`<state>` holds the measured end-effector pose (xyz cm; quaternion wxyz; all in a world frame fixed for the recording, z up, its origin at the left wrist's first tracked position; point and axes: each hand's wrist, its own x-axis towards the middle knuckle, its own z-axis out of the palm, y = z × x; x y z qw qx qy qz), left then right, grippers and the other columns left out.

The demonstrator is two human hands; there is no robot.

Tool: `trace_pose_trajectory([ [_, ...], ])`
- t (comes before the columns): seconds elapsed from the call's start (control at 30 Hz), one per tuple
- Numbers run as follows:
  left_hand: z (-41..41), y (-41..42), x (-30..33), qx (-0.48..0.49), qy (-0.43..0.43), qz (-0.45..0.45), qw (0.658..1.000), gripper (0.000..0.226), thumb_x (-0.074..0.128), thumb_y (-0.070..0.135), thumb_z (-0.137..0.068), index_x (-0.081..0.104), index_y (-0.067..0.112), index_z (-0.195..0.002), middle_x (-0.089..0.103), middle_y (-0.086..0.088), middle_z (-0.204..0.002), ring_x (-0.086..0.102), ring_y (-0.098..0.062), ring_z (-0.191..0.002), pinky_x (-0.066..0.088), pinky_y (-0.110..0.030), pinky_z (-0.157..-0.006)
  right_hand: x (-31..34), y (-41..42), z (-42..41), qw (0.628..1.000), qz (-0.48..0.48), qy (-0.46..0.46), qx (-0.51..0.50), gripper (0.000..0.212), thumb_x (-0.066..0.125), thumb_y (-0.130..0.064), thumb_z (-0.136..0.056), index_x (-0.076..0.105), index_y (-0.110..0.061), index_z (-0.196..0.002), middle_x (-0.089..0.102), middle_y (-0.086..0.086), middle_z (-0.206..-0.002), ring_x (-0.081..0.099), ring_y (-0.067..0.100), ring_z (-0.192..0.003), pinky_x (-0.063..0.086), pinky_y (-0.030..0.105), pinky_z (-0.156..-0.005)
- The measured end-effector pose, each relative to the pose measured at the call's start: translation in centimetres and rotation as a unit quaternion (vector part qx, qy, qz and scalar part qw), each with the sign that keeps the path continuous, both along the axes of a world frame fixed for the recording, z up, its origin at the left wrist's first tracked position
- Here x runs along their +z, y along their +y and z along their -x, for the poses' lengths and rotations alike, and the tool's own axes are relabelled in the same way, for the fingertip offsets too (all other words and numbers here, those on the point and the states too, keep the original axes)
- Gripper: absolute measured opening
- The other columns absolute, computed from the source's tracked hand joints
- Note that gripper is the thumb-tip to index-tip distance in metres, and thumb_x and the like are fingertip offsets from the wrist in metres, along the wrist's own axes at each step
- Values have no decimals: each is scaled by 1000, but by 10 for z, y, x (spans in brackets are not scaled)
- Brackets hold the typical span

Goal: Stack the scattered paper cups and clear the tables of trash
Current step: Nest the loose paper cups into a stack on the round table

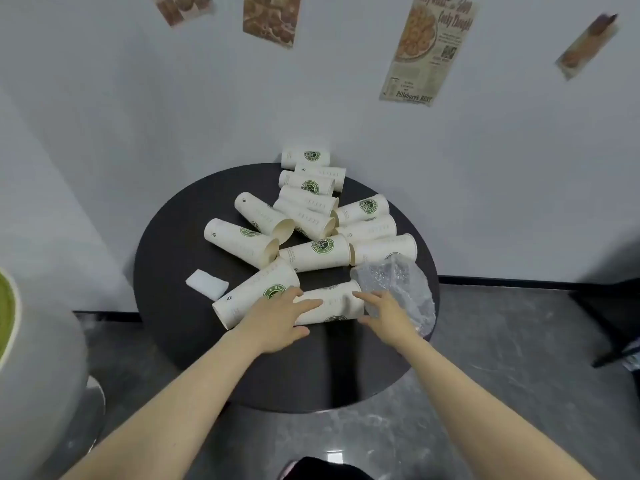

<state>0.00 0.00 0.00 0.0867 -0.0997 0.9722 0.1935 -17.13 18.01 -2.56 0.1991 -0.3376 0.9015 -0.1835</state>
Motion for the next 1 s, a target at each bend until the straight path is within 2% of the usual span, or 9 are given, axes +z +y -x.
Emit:
trace_pose_trajectory([
  [0.13,16,-1,-13,-18,-42,10,999,64,49,44,-95,16,41,-150,12,2,-158,19,-18,-142,24,-37,-112,-6,-11,7,991,83,-99,-41,44,65,-10,-86,61,-26,-126,53,9,-117,54,24,-109,38,22,-88],
  [0.27,26,-1,-29,-22,-65,3,998,69,50,44,-94,10,42,-150,6,3,-160,8,-18,-145,16,-40,-116,-7,-13,11,972,130,-179,-77,41,62,6,-83,66,-10,-120,59,25,-96,56,38,-86,48,34,-83],
  [0.33,30,0,-36,-21,-64,3,998,70,51,44,-94,8,44,-150,4,4,-160,7,-18,-145,13,-41,-116,-8,-10,9,964,146,-204,-84,40,57,13,-84,64,-3,-120,53,16,-85,49,26,-76,43,26,-72],
  [0.4,33,1,-39,-26,-54,-2,998,70,51,43,-94,8,46,-149,3,5,-160,6,-18,-145,11,-42,-117,-6,-9,9,950,178,-235,-103,39,53,16,-85,63,0,-119,56,12,-91,50,22,-82,42,22,-74],
  [0.53,38,6,-37,-63,-13,-6,998,72,52,41,-94,5,48,-149,2,6,-160,8,-15,-145,11,-40,-117,5,-2,7,915,238,-292,-146,38,48,15,-87,68,-11,-107,62,17,-93,56,26,-84,48,36,-78],
  [0.67,42,11,-29,-74,27,16,997,78,53,44,-93,-2,49,-148,1,6,-160,9,-13,-144,11,-36,-117,20,4,8,918,241,-292,-120,44,49,12,-88,70,-25,-100,67,12,-95,59,22,-90,48,40,-92],
  [0.77,43,12,-23,-61,46,15,997,83,54,51,-90,-6,51,-146,7,5,-159,18,-15,-142,18,-34,-113,31,1,8,915,244,-306,-102,43,50,11,-88,69,-25,-103,68,12,-96,62,21,-90,50,36,-89],
  [0.9,35,11,-15,-23,50,-12,998,93,60,56,-82,-9,54,-144,30,5,-143,35,-16,-128,37,-33,-97,40,-17,2,901,259,-343,-54,40,51,11,-89,67,-20,-109,68,0,-93,62,10,-86,50,17,-79],
  [1.0,17,-2,-9,19,60,-23,998,94,59,55,-80,-12,58,-141,38,6,-129,42,-15,-117,44,-36,-90,41,-36,0,898,288,-331,-33,37,55,6,-90,61,-12,-122,64,4,-92,61,11,-86,51,18,-79],
])
